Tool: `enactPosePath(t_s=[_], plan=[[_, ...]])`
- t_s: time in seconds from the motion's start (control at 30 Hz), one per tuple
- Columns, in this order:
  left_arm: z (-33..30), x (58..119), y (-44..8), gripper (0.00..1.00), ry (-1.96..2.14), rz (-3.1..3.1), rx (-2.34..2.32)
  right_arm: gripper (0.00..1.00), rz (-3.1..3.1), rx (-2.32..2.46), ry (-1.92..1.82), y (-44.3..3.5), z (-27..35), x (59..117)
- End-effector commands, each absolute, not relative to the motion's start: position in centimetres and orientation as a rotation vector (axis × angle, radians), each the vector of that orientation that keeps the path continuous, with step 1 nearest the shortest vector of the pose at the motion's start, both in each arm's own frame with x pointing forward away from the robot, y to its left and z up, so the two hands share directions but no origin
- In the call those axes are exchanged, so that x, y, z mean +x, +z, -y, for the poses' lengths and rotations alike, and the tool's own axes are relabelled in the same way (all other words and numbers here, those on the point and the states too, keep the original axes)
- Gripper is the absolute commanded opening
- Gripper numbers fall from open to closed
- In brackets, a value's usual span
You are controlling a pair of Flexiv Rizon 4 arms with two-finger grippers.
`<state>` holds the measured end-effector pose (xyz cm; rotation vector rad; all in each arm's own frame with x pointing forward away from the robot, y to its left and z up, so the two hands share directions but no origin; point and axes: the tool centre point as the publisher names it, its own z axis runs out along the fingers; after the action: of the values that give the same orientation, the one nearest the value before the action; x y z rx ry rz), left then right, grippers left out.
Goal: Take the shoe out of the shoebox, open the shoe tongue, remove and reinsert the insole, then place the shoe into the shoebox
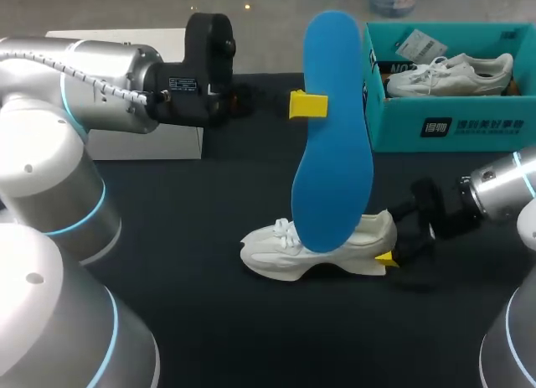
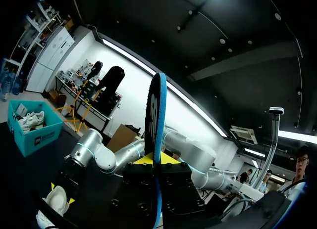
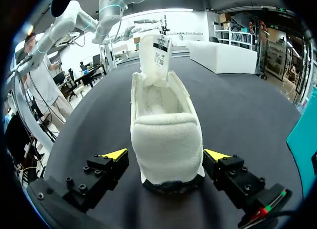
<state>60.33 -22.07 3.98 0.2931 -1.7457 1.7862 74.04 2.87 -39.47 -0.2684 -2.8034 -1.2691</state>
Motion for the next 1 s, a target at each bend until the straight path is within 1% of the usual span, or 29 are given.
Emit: enactPosePath(t_s=[0.03, 0.2, 0.33, 0.7, 1.0], plan=[[22.2, 60.3, 3.9, 0.0, 1.79, 1.742, 0.293, 1.0, 2.915, -0.288, -0.878, -36.6, -2.6, 74.1], [22.2, 60.3, 3.9, 0.0, 1.79, 1.742, 0.293, 1.0, 2.958, -0.337, -0.582, -35.0, -3.3, 74.4], [22.2, 60.3, 3.9, 0.0, 1.79, 1.742, 0.293, 1.0, 2.971, -0.332, -0.429, -34.5, -3.7, 74.5], [22.2, 60.3, 3.9, 0.0, 1.79, 1.742, 0.293, 1.0, 3.004, -0.403, -0.171, -34.0, -3.8, 73.7], [22.2, 60.3, 3.9, 0.0, 1.79, 1.742, 0.293, 1.0, 3.026, -0.306, -0.166, -33.6, -3.9, 73.1]])
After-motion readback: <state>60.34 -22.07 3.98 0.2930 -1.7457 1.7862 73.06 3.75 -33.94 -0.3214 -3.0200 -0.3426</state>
